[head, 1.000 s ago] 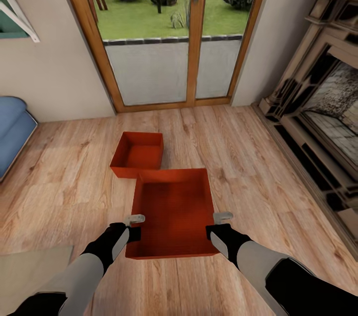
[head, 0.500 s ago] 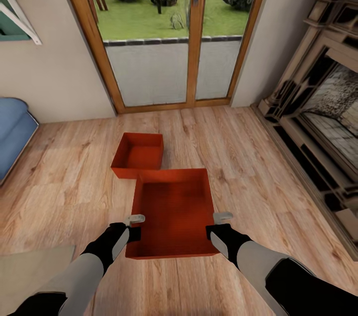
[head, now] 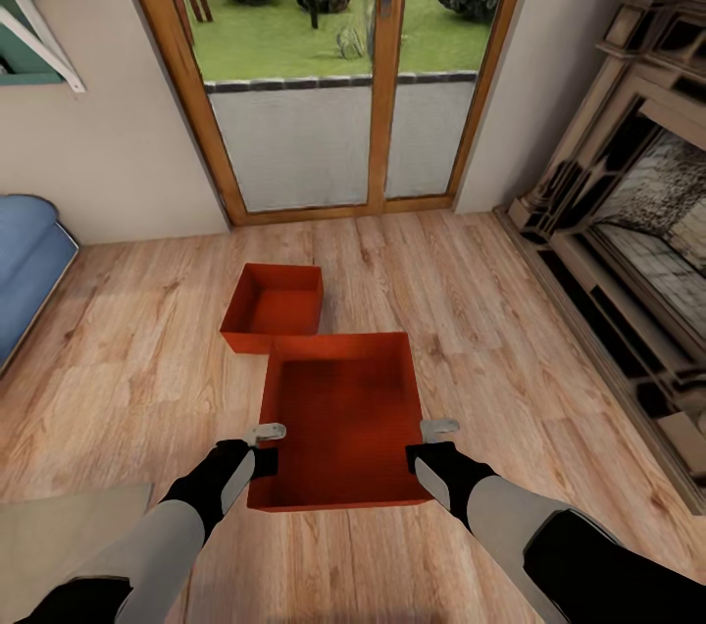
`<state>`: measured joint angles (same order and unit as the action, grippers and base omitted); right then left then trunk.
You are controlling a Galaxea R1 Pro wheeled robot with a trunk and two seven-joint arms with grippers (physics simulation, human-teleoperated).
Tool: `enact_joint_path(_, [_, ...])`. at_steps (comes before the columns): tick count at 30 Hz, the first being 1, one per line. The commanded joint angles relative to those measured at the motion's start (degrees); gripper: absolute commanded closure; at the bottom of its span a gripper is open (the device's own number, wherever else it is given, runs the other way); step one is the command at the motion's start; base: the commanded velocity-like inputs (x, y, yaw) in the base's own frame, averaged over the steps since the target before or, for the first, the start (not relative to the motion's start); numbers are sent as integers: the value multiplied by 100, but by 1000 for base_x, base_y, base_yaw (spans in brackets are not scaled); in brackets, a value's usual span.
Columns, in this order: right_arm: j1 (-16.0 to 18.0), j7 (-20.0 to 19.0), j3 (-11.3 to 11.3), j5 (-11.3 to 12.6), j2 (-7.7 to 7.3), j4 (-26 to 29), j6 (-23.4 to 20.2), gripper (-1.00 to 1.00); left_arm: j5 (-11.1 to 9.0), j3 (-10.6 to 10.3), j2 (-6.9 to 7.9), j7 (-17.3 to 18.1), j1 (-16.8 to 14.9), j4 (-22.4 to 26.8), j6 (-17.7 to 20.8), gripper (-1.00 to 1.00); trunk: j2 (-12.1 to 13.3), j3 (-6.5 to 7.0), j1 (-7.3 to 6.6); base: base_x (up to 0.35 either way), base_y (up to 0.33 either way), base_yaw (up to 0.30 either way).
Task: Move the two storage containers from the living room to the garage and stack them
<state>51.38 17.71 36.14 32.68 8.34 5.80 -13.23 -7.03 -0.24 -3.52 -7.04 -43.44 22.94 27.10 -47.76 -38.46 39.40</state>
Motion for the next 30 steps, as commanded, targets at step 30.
enact_joint_path(30, [4, 57, 84, -104, 36, 71, -48, 100, 9, -2, -8, -70, 2, -6, 41, 100, 1201, 596, -659, 0, 0, 0])
